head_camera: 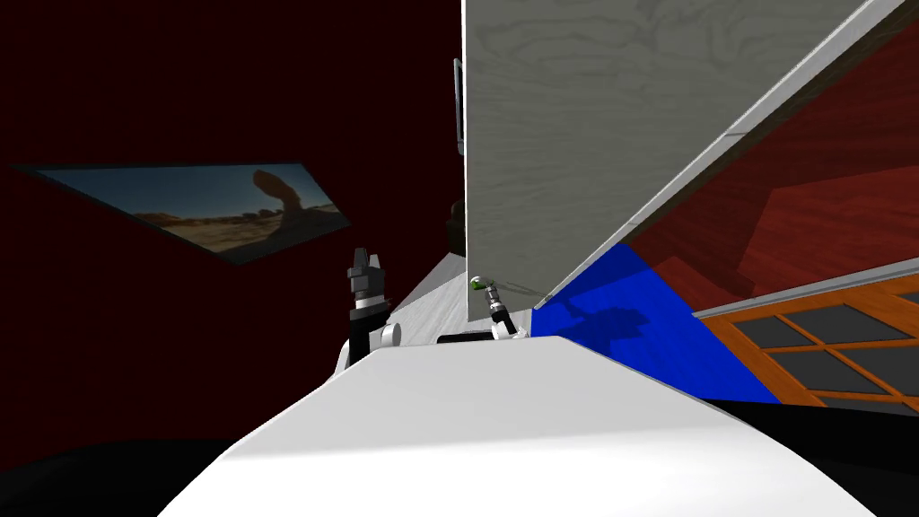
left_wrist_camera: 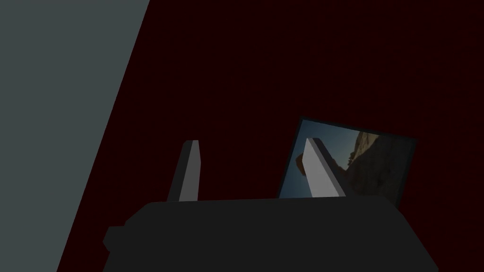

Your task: Push the door open

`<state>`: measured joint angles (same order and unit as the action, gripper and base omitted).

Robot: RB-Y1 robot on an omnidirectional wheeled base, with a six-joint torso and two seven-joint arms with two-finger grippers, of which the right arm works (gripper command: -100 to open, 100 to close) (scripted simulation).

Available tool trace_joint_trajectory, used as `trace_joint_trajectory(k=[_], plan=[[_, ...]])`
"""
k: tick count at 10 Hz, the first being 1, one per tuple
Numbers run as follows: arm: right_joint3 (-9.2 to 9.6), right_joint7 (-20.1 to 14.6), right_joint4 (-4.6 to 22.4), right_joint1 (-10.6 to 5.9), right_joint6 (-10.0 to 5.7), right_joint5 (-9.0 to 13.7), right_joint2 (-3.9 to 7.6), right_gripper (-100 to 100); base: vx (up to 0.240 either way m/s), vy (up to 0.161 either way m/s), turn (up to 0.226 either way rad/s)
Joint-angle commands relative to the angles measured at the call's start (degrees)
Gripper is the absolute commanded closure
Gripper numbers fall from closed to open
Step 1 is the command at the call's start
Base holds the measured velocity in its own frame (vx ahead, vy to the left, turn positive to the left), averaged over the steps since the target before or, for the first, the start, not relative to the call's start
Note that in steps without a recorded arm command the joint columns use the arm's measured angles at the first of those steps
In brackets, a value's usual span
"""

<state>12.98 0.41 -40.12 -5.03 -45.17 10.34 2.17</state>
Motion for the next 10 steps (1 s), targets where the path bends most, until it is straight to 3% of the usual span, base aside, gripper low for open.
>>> trace_joint_trajectory(k=[1, 2, 3, 4, 7, 10], plan=[[-1.07, 0.25, 0.97, -0.93, -0.6, 0.38, -0.76, 100, 0.159, 0.125, -0.06], [-1.7, 0.43, 1.08, -1.0, -0.66, 0.6, -1.23, 100, 0.149, 0.113, -0.06], [-1.6, 0.28, 1.28, -0.86, -0.64, 0.59, -0.57, 100, 0.071, 0.04, -0.036], [-2.7, 0.56, 1.39, -1.04, -0.83, 1.12, 0.08, 100, 0.133, 0.066, -0.051], [-3.22, 0.73, 1.44, -1.08, -0.86, 1.38, 0.3, 100, 0.111, 0.073, -0.036], [-5.48, 1.44, 1.65, -1.26, -0.99, 2.5, 0.7, 100, 0.15, 0.114, -0.066]])
